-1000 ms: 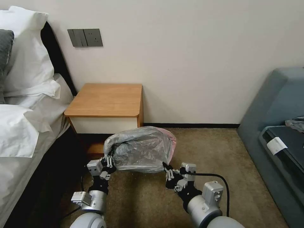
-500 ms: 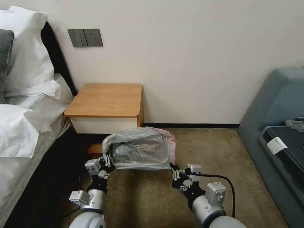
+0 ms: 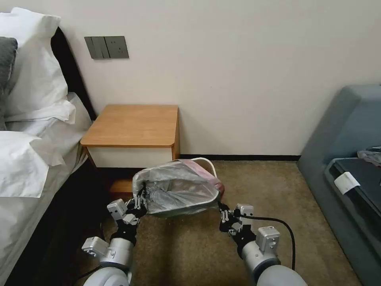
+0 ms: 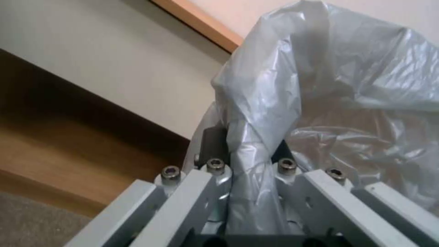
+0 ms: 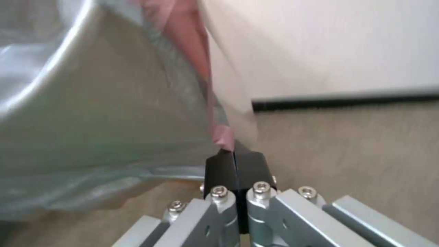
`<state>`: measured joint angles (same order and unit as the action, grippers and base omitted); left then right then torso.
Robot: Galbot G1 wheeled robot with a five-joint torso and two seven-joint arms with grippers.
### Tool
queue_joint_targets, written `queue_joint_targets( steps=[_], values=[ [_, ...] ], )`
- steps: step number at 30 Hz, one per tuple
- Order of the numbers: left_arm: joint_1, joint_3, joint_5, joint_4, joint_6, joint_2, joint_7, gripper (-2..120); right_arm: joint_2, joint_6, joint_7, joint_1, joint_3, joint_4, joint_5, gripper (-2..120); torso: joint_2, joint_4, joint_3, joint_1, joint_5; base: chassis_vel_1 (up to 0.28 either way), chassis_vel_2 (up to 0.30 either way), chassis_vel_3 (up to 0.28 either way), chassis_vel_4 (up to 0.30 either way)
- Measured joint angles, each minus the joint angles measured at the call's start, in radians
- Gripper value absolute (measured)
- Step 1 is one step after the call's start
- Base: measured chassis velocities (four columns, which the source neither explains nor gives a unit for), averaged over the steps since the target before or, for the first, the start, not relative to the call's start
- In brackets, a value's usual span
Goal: Pick up the garbage bag from the table and place it over the trash can.
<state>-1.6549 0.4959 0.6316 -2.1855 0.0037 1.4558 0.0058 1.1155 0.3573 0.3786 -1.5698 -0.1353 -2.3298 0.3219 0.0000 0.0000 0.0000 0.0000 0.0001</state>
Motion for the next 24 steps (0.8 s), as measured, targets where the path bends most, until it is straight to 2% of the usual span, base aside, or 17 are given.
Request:
queue_joint_targets(
  steps=[1, 3, 4, 5, 7, 9, 10, 13, 14, 17, 18, 20, 21, 23, 24],
  values=[
    [0.003, 0.004, -0.005, 0.005, -0.001, -0.001, -0.003, 3, -0.005, -0.02, -0.044, -0.02, -0.008, 0.0, -0.07, 0, 0.0, -0.0001, 0.0, 0.0, -0.0003, 0.0, 0.0, 0.0, 0.0],
    [0.006, 0.008, -0.009, 0.008, -0.002, -0.002, -0.006, 3, -0.009, -0.031, -0.073, -0.034, -0.013, -0.002, -0.116, 2, 0.0, -0.0001, 0.0, 0.0, -0.0002, 0.0, 0.0, 0.0, 0.0],
    [0.011, 0.014, -0.015, 0.012, -0.004, -0.005, -0.011, 3, -0.016, -0.054, -0.124, -0.063, -0.02, -0.013, -0.201, 10, 0.0, -0.0001, 0.0, 0.0, -0.0001, 0.0, 0.0, 0.0, 0.0],
    [0.014, 0.018, -0.018, 0.014, -0.005, -0.007, -0.015, 3, -0.021, -0.069, -0.148, -0.081, -0.024, -0.021, -0.248, 14, 0.0, -0.0001, 0.0, 0.0, -0.0002, 0.0, 0.0, 0.0, 0.0],
    [0.016, 0.021, -0.022, 0.017, -0.005, -0.008, -0.017, 3, -0.026, -0.079, -0.168, -0.098, -0.027, -0.029, -0.287, 17, 0.0, 0.0, 0.0, 0.0, -0.0001, 0.0, 0.0, 0.0, 0.0],
    [0.018, 0.026, -0.033, 0.023, -0.008, -0.011, -0.018, 3, -0.038, -0.106, -0.211, -0.135, -0.036, -0.048, -0.37, 28, 0.0, -0.0001, 0.0, 0.0, -0.0002, 0.0, 0.0, 0.0, 0.0],
    [0.018, 0.026, -0.033, 0.023, -0.008, -0.011, -0.018, 3, -0.038, -0.106, -0.211, -0.135, -0.036, -0.048, -0.37, 28, 0.0, -0.0001, 0.0, 0.0, -0.0002, 0.0, 0.0, 0.0, 0.0],
    [0.026, 0.029, -0.053, 0.037, -0.015, -0.015, -0.019, 3, -0.054, -0.135, -0.259, -0.165, -0.04, -0.078, -0.387, 43, 0.0, -0.0001, 0.0, 0.0, -0.0003, 0.0, 0.0, 0.0, 0.0],
    [0.026, 0.029, -0.053, 0.037, -0.015, -0.015, -0.019, 3, -0.054, -0.135, -0.259, -0.165, -0.04, -0.078, -0.387, 43, 0.0, -0.0001, 0.0, 0.0, -0.0003, 0.0, 0.0, 0.0, 0.0],
    [0.026, 0.026, -0.074, 0.047, -0.024, -0.016, -0.019, 3, -0.045, -0.227, -0.277, -0.132, -0.057, -0.065, -0.373, 58, 0.0, 0.0, 0.0, 0.0, -0.0001, 0.0, 0.0, 0.0, 0.0],
    [0.026, 0.026, -0.074, 0.047, -0.024, -0.016, -0.019, 3, -0.045, -0.227, -0.277, -0.132, -0.057, -0.065, -0.373, 58, 0.0, 0.0, 0.0, 0.0, -0.0001, 0.0, 0.0, 0.0, 0.0],
    [0.023, 0.021, -0.091, 0.053, -0.032, -0.015, -0.015, 3, -0.039, -0.261, -0.281, -0.097, -0.074, -0.054, -0.358, 68, 0.0, 0.0, 0.0, 0.0, 0.0, 0.0, 0.0, 0.0, 0.0],
    [0.023, 0.021, -0.091, 0.053, -0.032, -0.015, -0.015, 3, -0.039, -0.261, -0.281, -0.097, -0.074, -0.054, -0.358, 68, 0.0, 0.0, 0.0, 0.0, 0.0, 0.0, 0.0, 0.0, 0.0],
    [0.019, 0.017, -0.1, 0.056, -0.038, -0.015, -0.009, 3, -0.046, -0.267, -0.282, -0.067, -0.08, -0.042, -0.313, 78, 0.0, 0.0, 0.0, 0.0, 0.0, 0.0, 0.0, 0.0, 0.0],
    [0.019, 0.017, -0.1, 0.056, -0.038, -0.015, -0.009, 3, -0.046, -0.267, -0.282, -0.067, -0.08, -0.042, -0.313, 78, 0.0, 0.0, 0.0, 0.0, 0.0, 0.0, 0.0, 0.0, 0.0]
  ],
)
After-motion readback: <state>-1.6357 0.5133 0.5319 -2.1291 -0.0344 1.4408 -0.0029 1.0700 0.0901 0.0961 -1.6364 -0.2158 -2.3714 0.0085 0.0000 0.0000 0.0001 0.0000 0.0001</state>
